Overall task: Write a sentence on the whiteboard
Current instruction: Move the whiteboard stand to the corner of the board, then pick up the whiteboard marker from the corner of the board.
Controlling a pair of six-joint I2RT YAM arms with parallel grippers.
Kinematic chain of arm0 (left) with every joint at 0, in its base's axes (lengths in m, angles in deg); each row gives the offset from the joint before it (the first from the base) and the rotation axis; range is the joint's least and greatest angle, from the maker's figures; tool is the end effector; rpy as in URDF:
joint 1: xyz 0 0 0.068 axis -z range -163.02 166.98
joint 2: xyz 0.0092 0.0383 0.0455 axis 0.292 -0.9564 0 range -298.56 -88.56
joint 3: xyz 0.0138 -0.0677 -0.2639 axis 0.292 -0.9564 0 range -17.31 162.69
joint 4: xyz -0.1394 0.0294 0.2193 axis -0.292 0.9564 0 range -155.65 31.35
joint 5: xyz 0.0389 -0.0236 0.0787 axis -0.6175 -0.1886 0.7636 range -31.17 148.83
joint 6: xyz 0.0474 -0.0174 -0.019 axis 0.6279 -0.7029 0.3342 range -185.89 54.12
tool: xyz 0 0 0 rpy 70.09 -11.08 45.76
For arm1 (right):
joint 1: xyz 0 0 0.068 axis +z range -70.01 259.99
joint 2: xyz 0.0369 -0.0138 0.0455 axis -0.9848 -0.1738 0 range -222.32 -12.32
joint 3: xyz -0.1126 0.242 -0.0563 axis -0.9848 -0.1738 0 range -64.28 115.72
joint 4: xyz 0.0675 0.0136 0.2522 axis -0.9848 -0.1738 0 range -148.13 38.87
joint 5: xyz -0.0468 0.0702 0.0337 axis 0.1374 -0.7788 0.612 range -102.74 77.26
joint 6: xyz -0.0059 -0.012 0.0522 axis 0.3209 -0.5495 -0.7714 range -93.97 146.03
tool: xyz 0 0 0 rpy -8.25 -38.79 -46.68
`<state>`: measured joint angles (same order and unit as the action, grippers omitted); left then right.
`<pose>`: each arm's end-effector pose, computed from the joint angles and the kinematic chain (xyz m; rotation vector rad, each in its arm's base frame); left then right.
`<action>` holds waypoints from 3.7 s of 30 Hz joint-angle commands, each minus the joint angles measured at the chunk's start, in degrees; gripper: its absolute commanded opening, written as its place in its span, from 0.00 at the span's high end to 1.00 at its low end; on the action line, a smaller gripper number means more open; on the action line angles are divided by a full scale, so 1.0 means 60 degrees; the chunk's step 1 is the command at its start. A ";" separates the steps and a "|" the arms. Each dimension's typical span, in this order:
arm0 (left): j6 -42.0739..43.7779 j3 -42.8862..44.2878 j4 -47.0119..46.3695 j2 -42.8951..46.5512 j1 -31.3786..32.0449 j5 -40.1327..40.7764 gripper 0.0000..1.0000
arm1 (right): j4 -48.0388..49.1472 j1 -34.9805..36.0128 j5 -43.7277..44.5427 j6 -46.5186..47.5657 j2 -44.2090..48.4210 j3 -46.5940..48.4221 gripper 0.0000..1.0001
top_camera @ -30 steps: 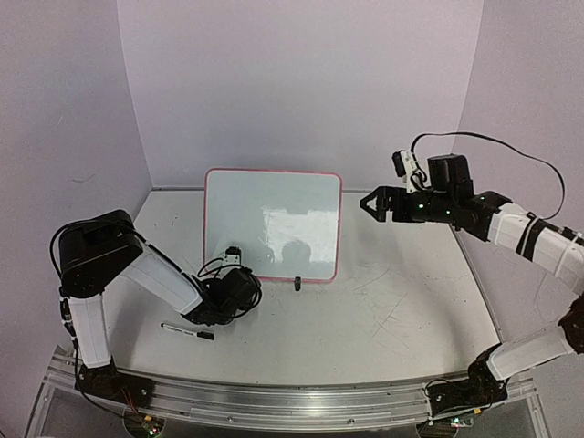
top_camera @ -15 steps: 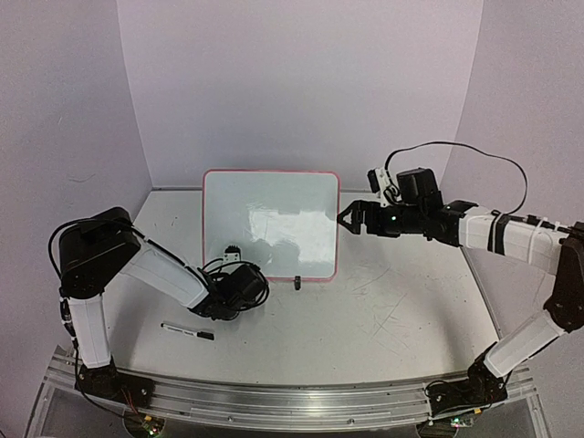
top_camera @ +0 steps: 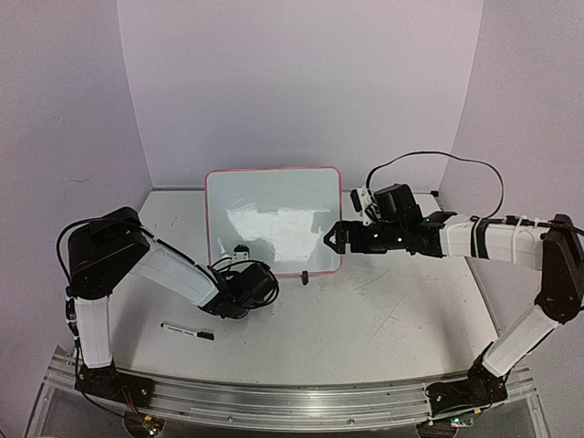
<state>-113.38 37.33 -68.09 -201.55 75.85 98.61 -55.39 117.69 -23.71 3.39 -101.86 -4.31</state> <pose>0.2054 -0.2959 0.0955 -0.0253 2.2613 -0.0643 0.2736 0.2200 0.2482 -0.4111 2.2262 0.7940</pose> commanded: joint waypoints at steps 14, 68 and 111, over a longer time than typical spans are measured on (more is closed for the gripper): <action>0.0830 0.0638 -0.0954 -0.0197 0.0977 -0.2219 0.67 | 0.1081 0.1084 0.1702 0.0045 -0.1016 -0.0632 0.08; -0.8033 -0.1426 0.9618 0.5586 -0.2617 -0.4093 0.46 | 0.0769 0.1297 0.1269 0.1012 -0.0971 -0.0253 0.07; 0.0539 -0.1253 0.3640 0.7773 -0.2913 -0.6039 1.00 | 0.1404 0.1771 -0.0845 0.0366 -0.0855 0.0273 0.06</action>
<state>-134.46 27.80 -27.25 -162.79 58.43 72.59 -51.08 127.93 -19.87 7.72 -108.96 -5.42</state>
